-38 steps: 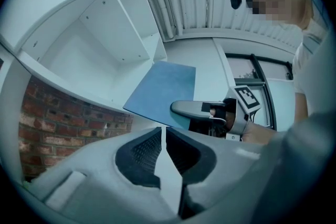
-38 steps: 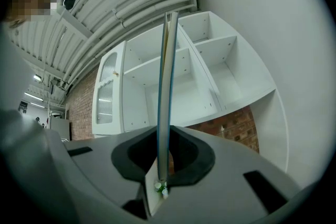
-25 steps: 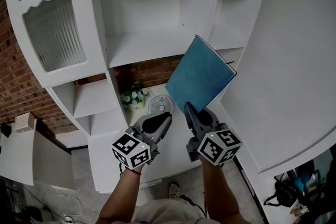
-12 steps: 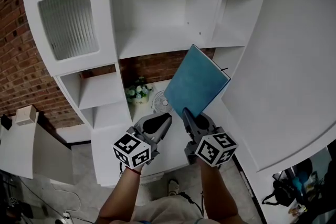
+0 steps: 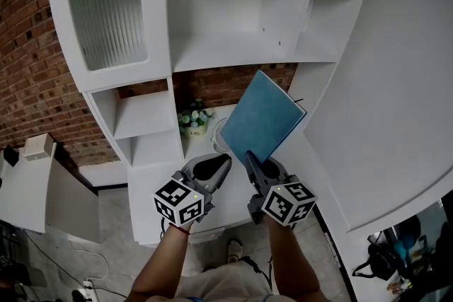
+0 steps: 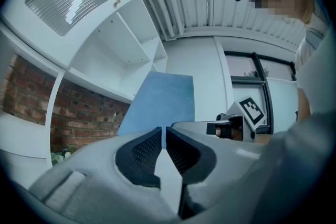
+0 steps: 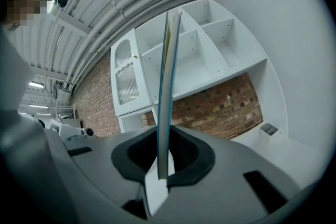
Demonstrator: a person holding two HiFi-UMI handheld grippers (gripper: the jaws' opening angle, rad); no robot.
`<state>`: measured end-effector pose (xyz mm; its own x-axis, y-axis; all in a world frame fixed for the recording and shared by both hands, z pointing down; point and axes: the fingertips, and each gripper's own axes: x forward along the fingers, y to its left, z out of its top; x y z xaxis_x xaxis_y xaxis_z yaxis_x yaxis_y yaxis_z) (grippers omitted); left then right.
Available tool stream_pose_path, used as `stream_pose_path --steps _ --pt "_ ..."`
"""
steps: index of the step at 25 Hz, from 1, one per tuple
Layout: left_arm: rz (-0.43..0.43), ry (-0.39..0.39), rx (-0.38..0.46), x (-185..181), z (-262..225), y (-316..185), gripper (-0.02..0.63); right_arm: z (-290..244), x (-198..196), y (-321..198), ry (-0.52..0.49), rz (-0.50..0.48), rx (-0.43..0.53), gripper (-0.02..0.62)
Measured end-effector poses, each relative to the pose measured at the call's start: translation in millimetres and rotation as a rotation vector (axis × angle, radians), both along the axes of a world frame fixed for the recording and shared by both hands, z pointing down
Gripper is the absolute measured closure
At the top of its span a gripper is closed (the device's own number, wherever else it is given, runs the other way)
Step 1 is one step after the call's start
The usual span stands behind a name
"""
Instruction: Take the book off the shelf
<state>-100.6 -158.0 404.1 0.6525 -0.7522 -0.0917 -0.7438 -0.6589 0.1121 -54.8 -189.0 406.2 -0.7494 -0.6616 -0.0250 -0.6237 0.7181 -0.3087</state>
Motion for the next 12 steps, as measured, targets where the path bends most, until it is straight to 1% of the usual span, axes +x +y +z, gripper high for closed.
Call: stream_pose_path --steps 12 --pt "-0.021 -0.001 -0.026 -19 12 9 0.594 22 -23 12 0.007 -0.030 -0.050 0.543"
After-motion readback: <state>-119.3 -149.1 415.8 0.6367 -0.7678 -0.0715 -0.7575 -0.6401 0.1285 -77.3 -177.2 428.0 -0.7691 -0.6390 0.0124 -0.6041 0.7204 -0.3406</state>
